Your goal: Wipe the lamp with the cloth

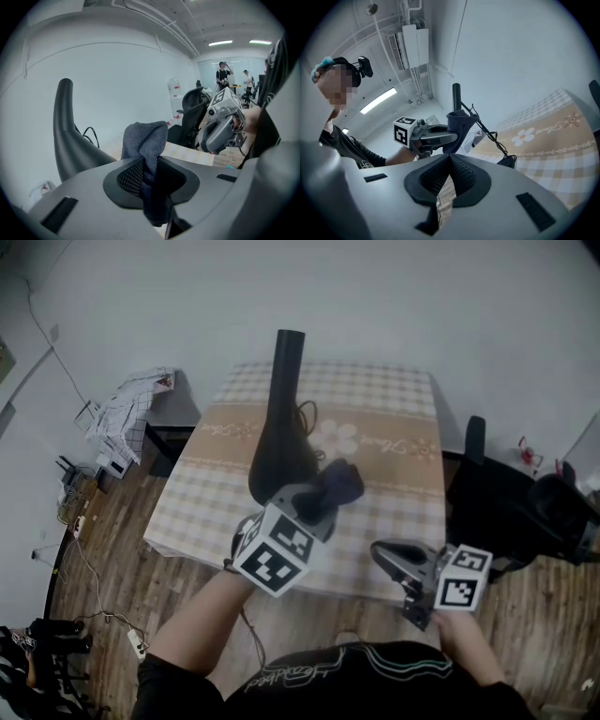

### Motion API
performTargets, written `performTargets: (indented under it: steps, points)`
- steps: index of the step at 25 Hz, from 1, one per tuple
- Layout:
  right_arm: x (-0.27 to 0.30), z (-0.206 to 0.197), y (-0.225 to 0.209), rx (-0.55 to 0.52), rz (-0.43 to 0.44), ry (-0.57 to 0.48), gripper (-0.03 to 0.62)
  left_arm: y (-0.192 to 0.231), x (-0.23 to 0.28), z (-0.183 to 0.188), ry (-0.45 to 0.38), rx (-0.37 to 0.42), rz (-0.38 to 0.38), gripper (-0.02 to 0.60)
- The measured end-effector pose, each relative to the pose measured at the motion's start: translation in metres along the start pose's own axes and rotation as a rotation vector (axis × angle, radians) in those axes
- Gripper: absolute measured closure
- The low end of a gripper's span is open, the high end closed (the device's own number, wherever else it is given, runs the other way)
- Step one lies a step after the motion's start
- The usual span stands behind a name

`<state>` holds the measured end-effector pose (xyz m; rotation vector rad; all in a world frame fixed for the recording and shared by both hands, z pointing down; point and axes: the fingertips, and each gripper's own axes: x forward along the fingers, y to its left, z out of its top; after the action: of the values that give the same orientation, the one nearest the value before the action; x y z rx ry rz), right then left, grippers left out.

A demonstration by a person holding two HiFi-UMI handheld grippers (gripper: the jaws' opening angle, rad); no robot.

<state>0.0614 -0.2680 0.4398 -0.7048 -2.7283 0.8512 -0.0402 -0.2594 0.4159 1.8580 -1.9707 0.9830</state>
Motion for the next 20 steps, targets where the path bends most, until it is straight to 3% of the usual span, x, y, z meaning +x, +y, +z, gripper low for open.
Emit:
performTargets:
  steps: [7, 12, 16, 20]
  points:
    - [-0.004, -0.002, 0.036, -0.062, -0.025, -0.004, 0.583, -0.044, -0.052, -0.006, -0.179, -0.224, -0.115, 0.509]
    - [-0.008, -0.003, 0.088, -0.11, -0.022, -0.031, 0.583, -0.064, -0.123, -0.018, -0.338, -0.434, -0.125, 0.509]
    - [-0.006, -0.014, 0.129, -0.122, -0.006, -0.045, 0.583, -0.085, -0.17, -0.038, -0.435, -0.615, -0.201, 0.509]
    - [-0.004, -0.021, 0.163, -0.124, 0.006, -0.053, 0.583, -0.107, -0.202, -0.046, -0.504, -0.694, -0.248, 0.509]
